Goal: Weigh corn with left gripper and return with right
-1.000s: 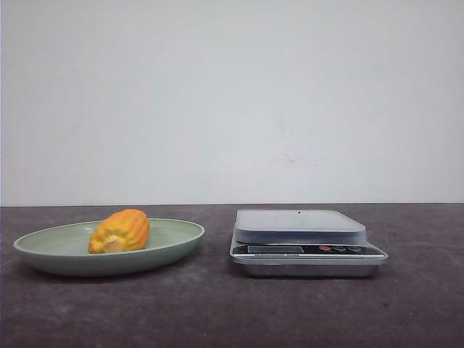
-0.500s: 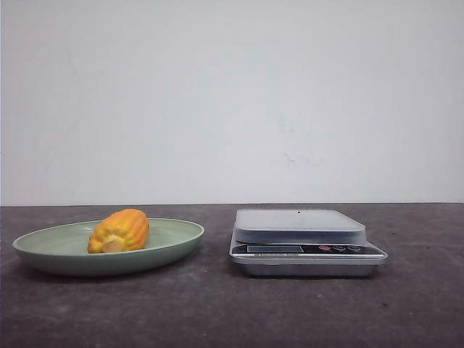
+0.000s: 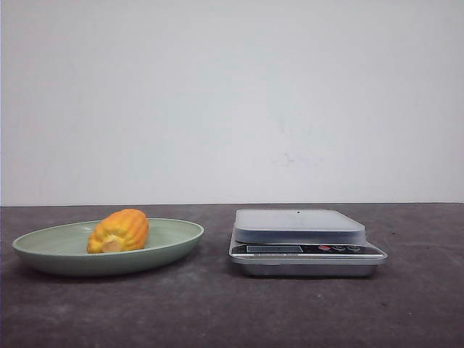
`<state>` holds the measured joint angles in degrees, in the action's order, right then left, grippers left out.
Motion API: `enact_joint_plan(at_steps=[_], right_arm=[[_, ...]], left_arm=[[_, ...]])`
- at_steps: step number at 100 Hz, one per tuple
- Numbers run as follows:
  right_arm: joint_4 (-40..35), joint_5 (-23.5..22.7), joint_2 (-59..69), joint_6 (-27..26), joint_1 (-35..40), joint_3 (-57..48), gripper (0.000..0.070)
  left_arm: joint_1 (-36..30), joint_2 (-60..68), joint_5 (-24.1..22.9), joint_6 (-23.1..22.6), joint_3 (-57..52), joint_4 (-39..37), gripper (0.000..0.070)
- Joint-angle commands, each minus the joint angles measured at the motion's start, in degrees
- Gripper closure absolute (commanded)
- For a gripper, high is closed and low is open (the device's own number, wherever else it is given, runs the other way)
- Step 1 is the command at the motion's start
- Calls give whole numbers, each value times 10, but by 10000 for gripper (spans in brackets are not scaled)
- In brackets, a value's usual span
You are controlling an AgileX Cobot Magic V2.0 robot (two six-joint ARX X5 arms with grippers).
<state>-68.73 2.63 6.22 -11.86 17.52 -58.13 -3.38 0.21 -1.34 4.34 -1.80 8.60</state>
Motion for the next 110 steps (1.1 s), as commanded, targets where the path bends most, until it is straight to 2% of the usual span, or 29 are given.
enact_joint_plan(at_steps=[1, 77, 88, 98, 110], right_arm=[[6, 0, -1, -1, 1, -8, 689], [6, 0, -1, -1, 1, -8, 689], [8, 12, -1, -1, 1, -8, 690], [50, 49, -2, 0, -13, -6, 690], [149, 49, -6, 14, -62, 37, 689]], left_arm=[[0, 0, 1, -13, 10, 18, 683], [0, 0, 1, -13, 10, 21, 683], [0, 0, 1, -13, 10, 21, 683], [0, 0, 1, -13, 10, 21, 683], [0, 0, 1, -13, 10, 21, 683]])
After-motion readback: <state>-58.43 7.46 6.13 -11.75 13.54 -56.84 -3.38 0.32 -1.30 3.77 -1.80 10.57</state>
